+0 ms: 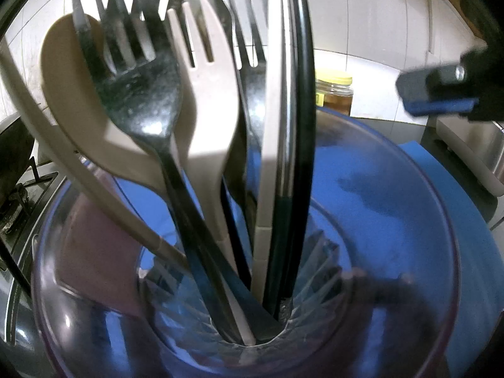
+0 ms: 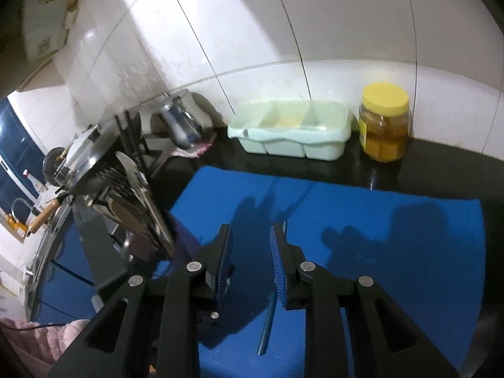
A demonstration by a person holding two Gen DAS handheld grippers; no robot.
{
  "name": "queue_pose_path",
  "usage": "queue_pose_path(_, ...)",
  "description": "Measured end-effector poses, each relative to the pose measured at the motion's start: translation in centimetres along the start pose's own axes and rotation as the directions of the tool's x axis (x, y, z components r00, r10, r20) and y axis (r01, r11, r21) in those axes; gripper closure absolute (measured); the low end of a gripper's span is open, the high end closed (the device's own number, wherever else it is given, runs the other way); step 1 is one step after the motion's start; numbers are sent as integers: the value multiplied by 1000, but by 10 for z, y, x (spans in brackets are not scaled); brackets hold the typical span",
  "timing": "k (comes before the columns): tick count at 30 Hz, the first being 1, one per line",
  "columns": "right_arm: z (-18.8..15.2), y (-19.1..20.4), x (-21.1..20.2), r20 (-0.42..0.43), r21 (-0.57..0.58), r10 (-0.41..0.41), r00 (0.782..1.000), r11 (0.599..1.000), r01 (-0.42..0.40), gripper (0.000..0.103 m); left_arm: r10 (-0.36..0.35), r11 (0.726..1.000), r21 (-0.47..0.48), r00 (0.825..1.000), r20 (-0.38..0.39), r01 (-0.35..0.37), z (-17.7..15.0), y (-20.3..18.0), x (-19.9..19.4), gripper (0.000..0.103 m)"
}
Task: Organize utensils
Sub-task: 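Withdraw the right gripper from the cup back over the mat, then lower the right gripper onto the teal-handled metal rod and grasp it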
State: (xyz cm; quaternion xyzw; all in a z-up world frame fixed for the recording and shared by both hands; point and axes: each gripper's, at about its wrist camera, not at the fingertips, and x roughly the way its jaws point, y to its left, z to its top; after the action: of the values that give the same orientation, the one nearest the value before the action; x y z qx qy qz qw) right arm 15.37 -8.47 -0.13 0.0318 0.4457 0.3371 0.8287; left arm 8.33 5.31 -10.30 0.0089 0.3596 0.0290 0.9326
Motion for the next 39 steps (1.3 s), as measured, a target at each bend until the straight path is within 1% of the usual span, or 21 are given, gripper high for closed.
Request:
queue_pose_path(10, -18, -12, 32, -107, 31, -32, 994, 999, 36, 78, 2, 1000, 0, 1000, -3, -2, 0, 0, 0, 23)
queue_pose_path(13, -24, -14, 43, -142, 36, -41, 989, 998, 46, 78, 2, 1000, 0, 1000, -3, -2, 0, 0, 0, 23)
queue_pose_path(20, -38, -11, 67, -221, 5, -57, 974, 998, 60, 78, 2, 1000, 0, 1000, -3, -2, 0, 0, 0, 23)
queue_pose_path(29, -44, -8, 84, -273, -40, -89, 958, 996, 81, 78, 2, 1000, 0, 1000, -3, -2, 0, 0, 0, 23)
queue_pose_path(37, -42, -10, 90, -283, -45, -105, 953, 994, 96, 78, 2, 1000, 2, 1000, -4, -2, 0, 0, 0, 23)
queue_pose_path(39, -42, -11, 93, -292, -51, -119, 949, 993, 109, 78, 2, 1000, 1, 1000, -4, -2, 0, 0, 0, 23)
